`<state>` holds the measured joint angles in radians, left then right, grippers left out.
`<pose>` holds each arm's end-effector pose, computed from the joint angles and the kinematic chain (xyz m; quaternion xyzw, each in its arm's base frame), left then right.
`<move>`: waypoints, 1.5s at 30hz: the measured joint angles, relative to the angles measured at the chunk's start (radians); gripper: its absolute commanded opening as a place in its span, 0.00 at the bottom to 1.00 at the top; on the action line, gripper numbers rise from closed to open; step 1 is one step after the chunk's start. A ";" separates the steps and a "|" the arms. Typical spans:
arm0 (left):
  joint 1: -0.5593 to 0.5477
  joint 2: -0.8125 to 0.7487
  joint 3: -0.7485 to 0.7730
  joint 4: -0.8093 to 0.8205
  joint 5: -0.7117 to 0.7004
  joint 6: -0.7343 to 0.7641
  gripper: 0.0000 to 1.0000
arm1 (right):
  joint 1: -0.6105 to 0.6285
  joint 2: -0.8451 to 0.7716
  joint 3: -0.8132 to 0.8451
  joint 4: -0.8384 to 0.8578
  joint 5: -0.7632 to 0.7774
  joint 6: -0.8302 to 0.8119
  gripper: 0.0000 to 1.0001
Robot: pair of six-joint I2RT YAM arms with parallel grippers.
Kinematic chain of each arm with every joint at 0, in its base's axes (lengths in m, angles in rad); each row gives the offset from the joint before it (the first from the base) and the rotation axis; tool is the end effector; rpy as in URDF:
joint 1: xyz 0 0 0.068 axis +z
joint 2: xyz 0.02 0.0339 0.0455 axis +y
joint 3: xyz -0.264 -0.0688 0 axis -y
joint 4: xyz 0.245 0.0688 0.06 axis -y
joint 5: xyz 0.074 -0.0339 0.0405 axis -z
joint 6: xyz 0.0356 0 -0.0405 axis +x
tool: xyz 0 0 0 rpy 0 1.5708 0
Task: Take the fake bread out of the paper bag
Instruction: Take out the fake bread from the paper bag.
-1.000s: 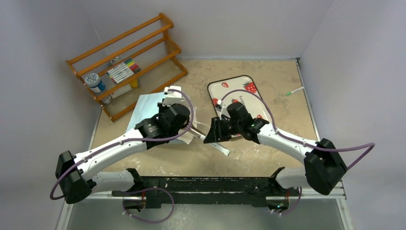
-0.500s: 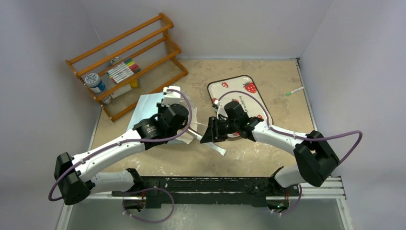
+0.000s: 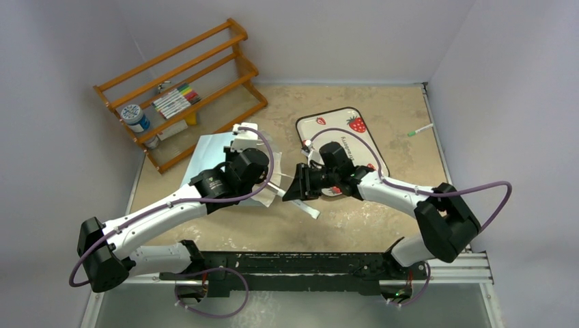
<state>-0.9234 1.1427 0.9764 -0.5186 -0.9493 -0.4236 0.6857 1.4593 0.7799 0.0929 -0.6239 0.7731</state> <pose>0.1650 -0.1702 0.3124 0.0089 0.8271 0.0850 0.5555 0.2226 0.2090 0.2117 -0.1082 0.8443 0.5014 0.1550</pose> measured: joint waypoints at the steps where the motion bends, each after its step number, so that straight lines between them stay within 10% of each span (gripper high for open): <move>1: 0.000 0.000 0.000 0.000 0.000 0.000 0.00 | 0.000 0.001 0.000 0.007 -0.001 0.003 0.44; 9: 0.000 0.000 0.000 0.000 0.004 0.000 0.00 | -0.013 0.009 0.000 0.051 -0.024 0.021 0.41; 19: 0.000 0.000 0.000 -0.011 0.002 0.000 0.00 | -0.024 0.049 0.024 0.065 -0.045 0.015 0.01; 28: 0.000 0.000 0.000 -0.014 -0.035 -0.002 0.00 | -0.025 0.007 0.045 -0.007 -0.011 -0.034 0.00; 34: 0.000 0.000 0.000 -0.015 -0.038 -0.002 0.00 | -0.025 -0.031 0.045 -0.022 0.005 -0.044 0.35; 45: 0.000 0.000 0.000 -0.023 0.008 0.000 0.00 | -0.026 0.086 0.055 0.038 -0.002 -0.042 0.55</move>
<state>-0.9237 1.1427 0.9764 -0.5411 -0.9409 -0.4236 0.6598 1.5452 0.8345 0.1310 -0.6254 0.7307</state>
